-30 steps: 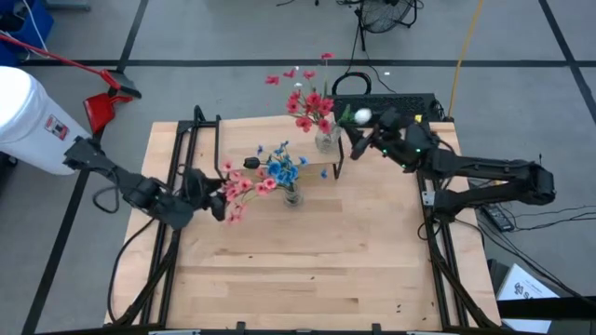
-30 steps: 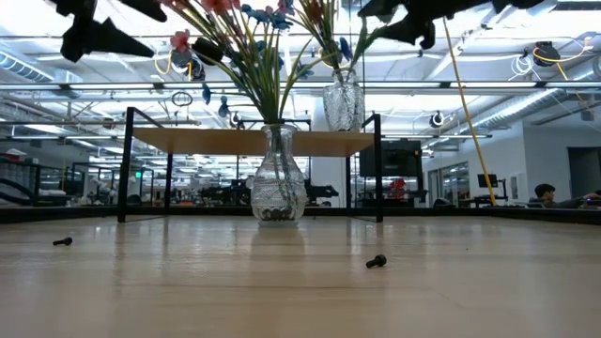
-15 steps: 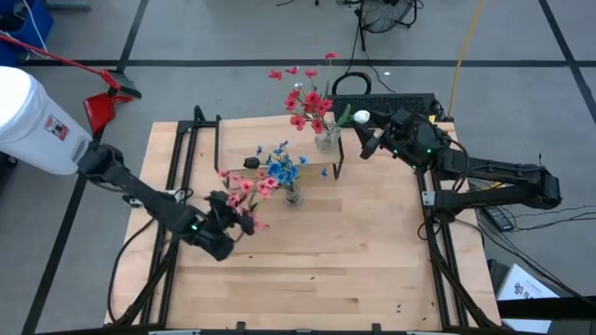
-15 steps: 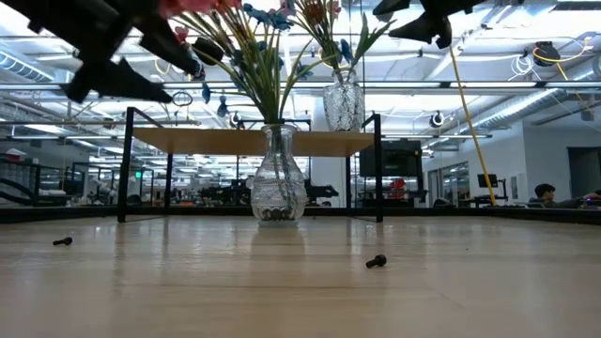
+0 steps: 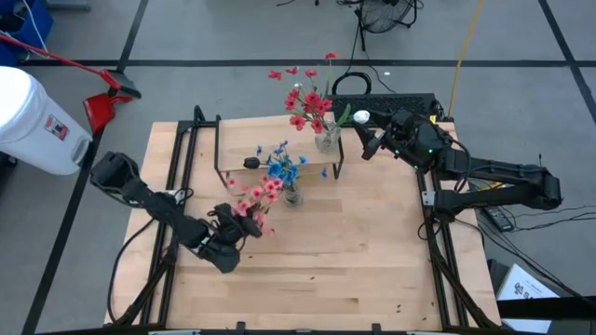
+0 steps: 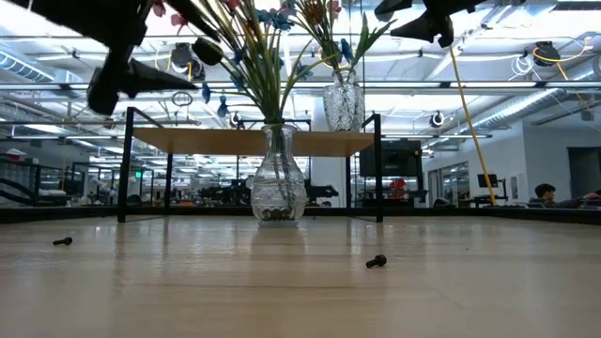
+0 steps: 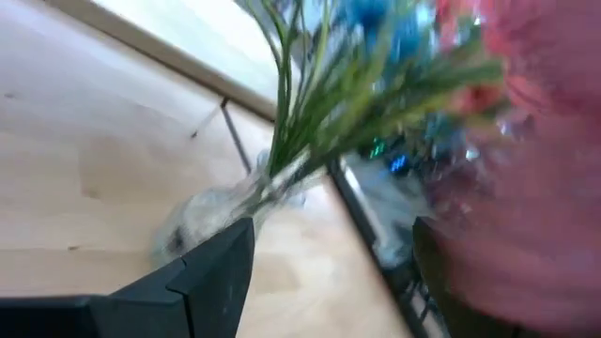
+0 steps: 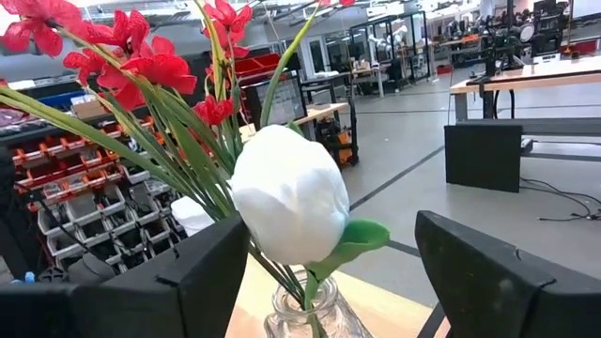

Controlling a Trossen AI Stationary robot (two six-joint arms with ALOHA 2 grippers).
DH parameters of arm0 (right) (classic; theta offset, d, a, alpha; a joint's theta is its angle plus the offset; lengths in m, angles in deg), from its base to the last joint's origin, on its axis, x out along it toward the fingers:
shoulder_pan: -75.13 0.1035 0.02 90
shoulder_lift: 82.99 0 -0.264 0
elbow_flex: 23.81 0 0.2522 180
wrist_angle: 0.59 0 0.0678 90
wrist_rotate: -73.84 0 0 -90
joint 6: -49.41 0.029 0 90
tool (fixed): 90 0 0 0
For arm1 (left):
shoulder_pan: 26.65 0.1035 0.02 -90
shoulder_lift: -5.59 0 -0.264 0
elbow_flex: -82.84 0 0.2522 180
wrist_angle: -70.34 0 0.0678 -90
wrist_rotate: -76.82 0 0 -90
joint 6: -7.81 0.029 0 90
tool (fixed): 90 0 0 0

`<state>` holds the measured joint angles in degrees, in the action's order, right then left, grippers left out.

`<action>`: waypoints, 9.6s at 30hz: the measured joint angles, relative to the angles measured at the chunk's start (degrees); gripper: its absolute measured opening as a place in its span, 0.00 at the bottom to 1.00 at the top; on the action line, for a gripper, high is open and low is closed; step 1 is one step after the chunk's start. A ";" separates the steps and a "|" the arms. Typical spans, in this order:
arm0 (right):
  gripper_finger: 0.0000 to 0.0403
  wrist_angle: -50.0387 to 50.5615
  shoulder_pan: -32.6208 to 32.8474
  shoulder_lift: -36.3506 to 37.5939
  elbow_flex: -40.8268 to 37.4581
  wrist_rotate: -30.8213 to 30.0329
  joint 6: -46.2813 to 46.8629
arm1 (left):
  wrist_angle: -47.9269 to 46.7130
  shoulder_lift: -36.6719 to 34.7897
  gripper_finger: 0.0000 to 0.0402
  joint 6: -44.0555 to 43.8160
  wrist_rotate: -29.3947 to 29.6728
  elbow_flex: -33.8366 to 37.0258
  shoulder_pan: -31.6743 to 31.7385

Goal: Pick and place flowers into a vace then onto a shelf
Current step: Put the transparent vase on the shelf, then return to Home Position

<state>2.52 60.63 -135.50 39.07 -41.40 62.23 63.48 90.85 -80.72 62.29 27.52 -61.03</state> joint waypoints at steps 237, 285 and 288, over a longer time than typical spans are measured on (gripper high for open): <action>0.73 29.85 0.68 1.68 -0.04 9.12 1.65 | -25.94 -27.79 0.97 50.67 -42.20 -4.02 29.62; 0.73 7.36 4.37 42.56 -48.13 26.77 1.37 | -59.43 -39.39 0.97 -25.65 -0.97 25.23 -19.36; 0.73 6.96 4.37 42.62 -48.17 26.77 1.40 | -59.52 -39.46 0.97 -21.96 -7.51 26.64 -17.92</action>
<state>9.48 65.00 -92.88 -9.10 -14.63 63.64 3.95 51.39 -102.68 54.78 54.16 -78.95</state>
